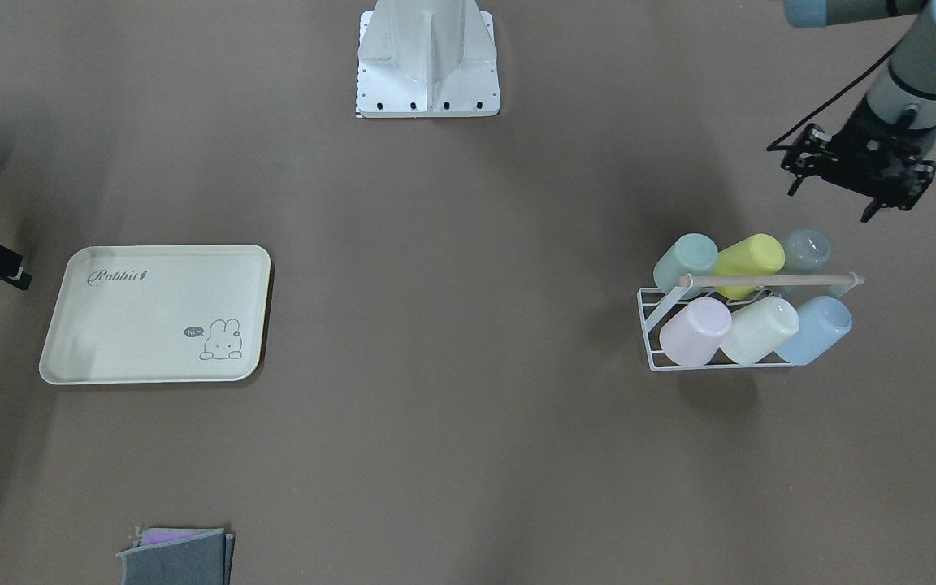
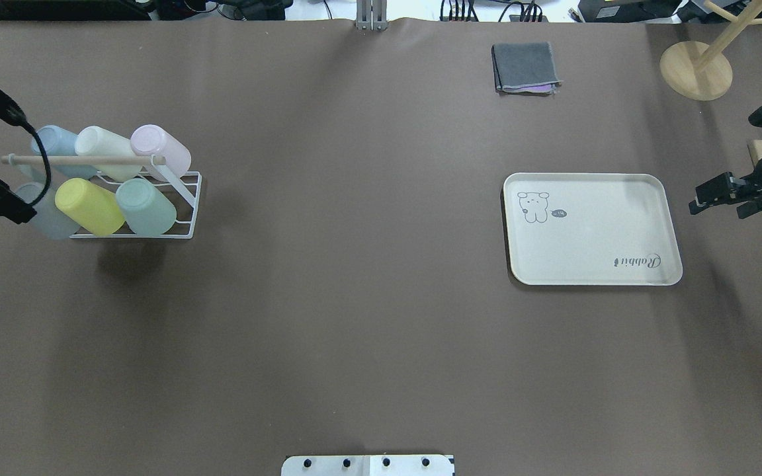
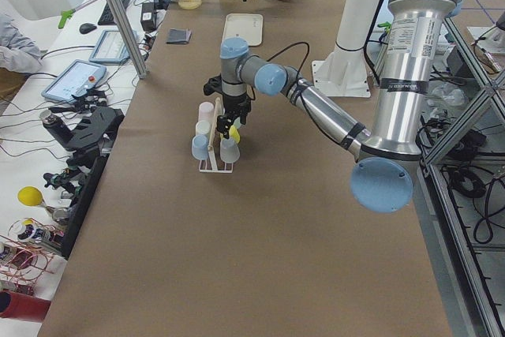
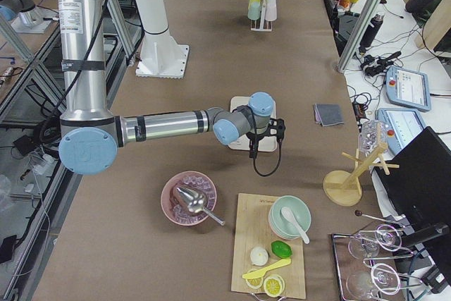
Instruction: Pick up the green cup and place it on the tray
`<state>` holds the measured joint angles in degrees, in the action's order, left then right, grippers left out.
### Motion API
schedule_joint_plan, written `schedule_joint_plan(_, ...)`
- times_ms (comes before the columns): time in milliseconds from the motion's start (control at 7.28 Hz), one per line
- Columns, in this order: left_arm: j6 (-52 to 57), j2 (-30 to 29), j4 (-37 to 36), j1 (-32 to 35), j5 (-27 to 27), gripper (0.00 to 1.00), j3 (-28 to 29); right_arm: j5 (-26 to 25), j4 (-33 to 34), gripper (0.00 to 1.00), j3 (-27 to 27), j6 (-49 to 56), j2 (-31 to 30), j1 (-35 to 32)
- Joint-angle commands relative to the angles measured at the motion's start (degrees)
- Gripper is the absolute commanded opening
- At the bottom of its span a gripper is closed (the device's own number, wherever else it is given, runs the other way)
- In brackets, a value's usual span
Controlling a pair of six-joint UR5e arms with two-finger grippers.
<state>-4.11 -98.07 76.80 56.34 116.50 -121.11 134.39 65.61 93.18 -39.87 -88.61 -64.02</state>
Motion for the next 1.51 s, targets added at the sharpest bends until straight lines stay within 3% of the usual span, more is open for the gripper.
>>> schedule_joint_plan(0,0.4,-5.7,-7.6,-9.9,-10.8,0.98,-4.9,-0.2,-0.8,0.99,-3.5,0.1,2.2,2.1)
schedule_joint_plan(137,0.5,-9.5,-13.2,-14.7,-17.5,0.98,-6.1,-0.4,-0.8,0.99,-4.1,0.1,2.5,3.0)
schedule_joint_plan(412,11.8,-13.9,-19.6,-23.9,-33.7,0.98,-6.0,-0.8,-0.9,0.99,-4.3,0.1,2.0,4.3)
schedule_joint_plan(824,24.5,-24.8,-34.0,-27.8,-44.1,0.98,1.9,-2.9,-2.4,0.99,-5.7,0.1,2.6,5.7)
schedule_joint_plan(1099,30.7,-27.7,-42.8,-32.2,-59.6,0.98,6.2,-3.8,-3.7,0.99,-6.5,0.1,3.1,5.9)
schedule_joint_plan(1374,30.8,-27.8,-43.6,-35.8,-60.7,0.98,8.9,-3.8,-5.1,0.99,-9.1,0.1,4.7,6.0)
